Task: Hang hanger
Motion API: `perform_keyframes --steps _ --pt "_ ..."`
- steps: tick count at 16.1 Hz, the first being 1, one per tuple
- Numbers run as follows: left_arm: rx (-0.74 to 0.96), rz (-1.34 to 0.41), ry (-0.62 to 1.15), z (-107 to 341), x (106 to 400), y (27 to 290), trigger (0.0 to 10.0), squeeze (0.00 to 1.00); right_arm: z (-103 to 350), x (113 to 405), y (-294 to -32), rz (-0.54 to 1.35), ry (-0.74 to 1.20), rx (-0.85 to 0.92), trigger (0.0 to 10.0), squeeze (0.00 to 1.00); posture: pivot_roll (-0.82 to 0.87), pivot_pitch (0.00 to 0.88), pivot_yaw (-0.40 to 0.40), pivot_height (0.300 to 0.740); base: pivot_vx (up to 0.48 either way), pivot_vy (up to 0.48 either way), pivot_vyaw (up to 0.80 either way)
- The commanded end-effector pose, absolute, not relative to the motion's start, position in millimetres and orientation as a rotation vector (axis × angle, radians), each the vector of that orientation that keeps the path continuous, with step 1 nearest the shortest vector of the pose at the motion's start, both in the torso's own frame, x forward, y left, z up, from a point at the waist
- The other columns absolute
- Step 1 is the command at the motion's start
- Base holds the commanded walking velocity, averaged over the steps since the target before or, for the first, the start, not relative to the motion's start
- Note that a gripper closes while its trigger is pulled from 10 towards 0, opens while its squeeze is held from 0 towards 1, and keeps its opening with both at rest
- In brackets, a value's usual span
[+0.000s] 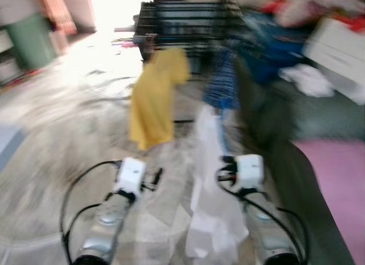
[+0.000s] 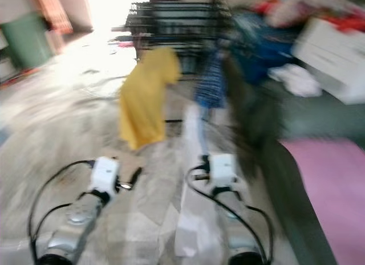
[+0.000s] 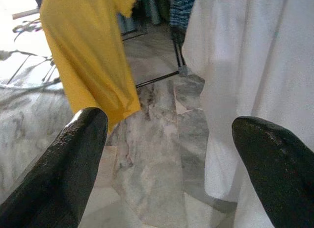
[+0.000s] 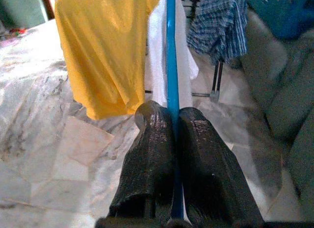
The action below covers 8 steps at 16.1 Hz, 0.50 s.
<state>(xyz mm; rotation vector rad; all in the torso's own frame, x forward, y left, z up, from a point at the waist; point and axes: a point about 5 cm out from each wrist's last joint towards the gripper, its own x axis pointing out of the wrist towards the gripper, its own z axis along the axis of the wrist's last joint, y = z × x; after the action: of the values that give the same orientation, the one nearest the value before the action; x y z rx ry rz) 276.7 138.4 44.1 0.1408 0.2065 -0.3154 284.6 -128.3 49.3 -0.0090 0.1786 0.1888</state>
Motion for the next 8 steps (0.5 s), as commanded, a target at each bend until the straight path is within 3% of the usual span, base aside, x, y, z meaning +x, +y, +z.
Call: perform_keyframes --steps 1,3,5,8 --pt "0.136 -0.339 0.196 46.2 276.6 128.8 10.0 0.00 60.4 289.9 -138.8 0.162 0.128 -0.024 10.0 0.00 -0.17 0.000 0.017 0.740 0.000 0.469 -0.60" --pt "0.137 -0.341 0.198 45.4 275.5 127.8 10.0 0.00 60.3 289.3 -139.3 0.161 0.129 -0.025 10.0 0.00 -0.17 0.000 0.016 0.740 0.000 0.467 -0.55" --pt "0.138 -0.346 0.199 44.9 274.7 126.7 10.0 0.00 60.7 289.0 -138.9 0.162 0.128 -0.025 10.0 0.00 -0.18 0.002 0.015 0.740 0.000 0.377 0.00" --pt "0.111 -0.382 0.202 44.5 272.9 123.7 10.0 0.00 61.3 288.4 -138.2 0.163 0.125 -0.021 10.0 0.00 -0.18 0.006 0.015 0.740 0.000 0.000 0.00"
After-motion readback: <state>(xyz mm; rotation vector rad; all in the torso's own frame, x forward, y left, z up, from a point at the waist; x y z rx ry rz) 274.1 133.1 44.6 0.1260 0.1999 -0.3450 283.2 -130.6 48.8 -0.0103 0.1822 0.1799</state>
